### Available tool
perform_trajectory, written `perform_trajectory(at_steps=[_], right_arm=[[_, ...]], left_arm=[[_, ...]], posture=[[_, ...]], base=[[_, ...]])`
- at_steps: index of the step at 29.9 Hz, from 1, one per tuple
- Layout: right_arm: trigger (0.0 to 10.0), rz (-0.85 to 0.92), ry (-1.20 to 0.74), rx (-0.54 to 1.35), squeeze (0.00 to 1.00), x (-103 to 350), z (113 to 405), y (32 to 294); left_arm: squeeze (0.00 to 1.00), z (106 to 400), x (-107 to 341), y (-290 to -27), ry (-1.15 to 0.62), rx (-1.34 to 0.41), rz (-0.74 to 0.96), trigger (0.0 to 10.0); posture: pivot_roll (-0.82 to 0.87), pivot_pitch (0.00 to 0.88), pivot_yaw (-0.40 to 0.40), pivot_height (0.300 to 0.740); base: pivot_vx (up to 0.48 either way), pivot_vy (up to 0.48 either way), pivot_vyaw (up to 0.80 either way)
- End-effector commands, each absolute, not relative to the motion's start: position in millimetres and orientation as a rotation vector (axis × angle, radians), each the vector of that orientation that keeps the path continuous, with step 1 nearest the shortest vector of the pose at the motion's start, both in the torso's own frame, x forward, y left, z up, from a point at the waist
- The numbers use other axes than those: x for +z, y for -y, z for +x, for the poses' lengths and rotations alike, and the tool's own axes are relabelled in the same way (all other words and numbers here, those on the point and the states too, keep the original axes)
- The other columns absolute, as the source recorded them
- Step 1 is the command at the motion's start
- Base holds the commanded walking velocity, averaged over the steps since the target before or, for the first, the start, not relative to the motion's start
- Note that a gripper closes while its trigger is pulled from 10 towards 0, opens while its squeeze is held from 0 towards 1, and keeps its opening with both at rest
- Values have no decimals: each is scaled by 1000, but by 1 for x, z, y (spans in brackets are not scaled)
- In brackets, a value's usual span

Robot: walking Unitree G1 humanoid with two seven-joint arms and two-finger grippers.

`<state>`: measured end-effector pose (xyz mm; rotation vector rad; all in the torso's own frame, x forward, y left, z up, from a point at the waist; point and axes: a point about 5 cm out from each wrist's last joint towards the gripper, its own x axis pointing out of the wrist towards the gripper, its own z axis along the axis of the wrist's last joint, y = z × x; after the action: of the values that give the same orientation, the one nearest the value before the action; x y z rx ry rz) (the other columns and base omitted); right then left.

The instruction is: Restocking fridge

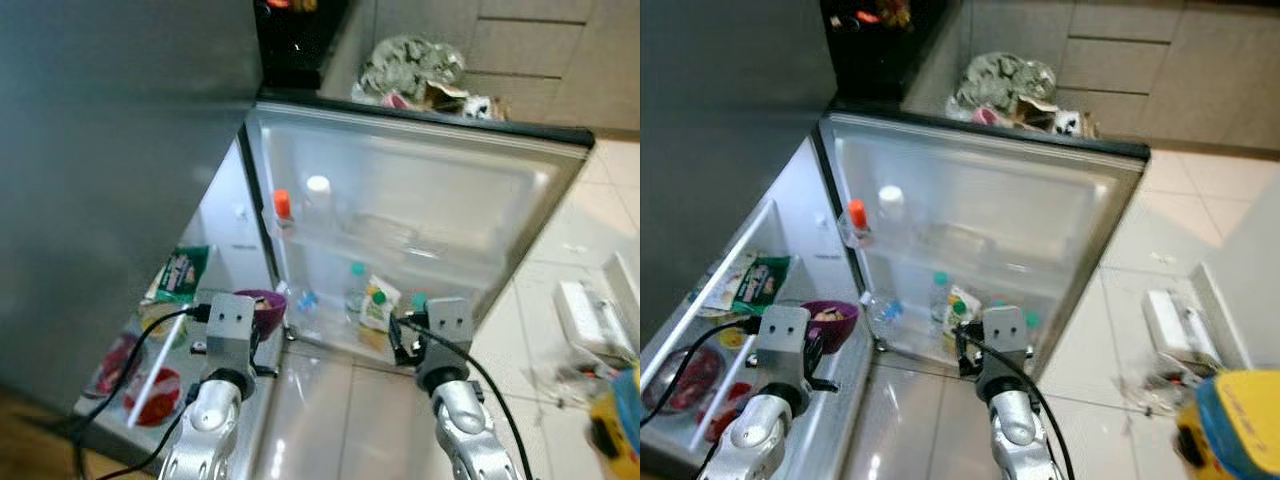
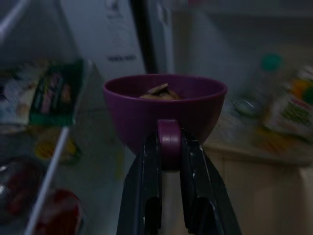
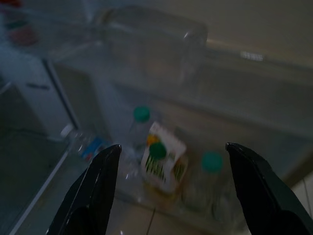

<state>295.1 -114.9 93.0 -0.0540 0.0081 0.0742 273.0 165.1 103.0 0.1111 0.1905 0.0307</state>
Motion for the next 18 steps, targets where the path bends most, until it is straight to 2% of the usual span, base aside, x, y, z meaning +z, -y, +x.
perform_trajectory(at_steps=[1, 10, 14, 18], right_arm=[[10000, -55, -23, 69, 0, 89, 292, 116], [10000, -53, -24, 67, 0, 89, 293, 116], [10000, -53, -23, 66, 0, 89, 293, 116], [10000, -54, -24, 68, 0, 89, 293, 116]], left_arm=[[0, 272, 103, -166, -185, 31, 128, 10000], [0, 272, 103, -167, -186, 35, 117, 10000], [0, 272, 103, -167, -187, 36, 110, 10000], [0, 272, 104, -167, -188, 38, 110, 10000]], posture=[[-8, 174, 68, 710], [-6, 175, 68, 710], [-7, 175, 69, 710], [-7, 175, 69, 710]], base=[[307, -364, 0], [311, -361, 0], [273, 0, 0], [0, 0, 0]])
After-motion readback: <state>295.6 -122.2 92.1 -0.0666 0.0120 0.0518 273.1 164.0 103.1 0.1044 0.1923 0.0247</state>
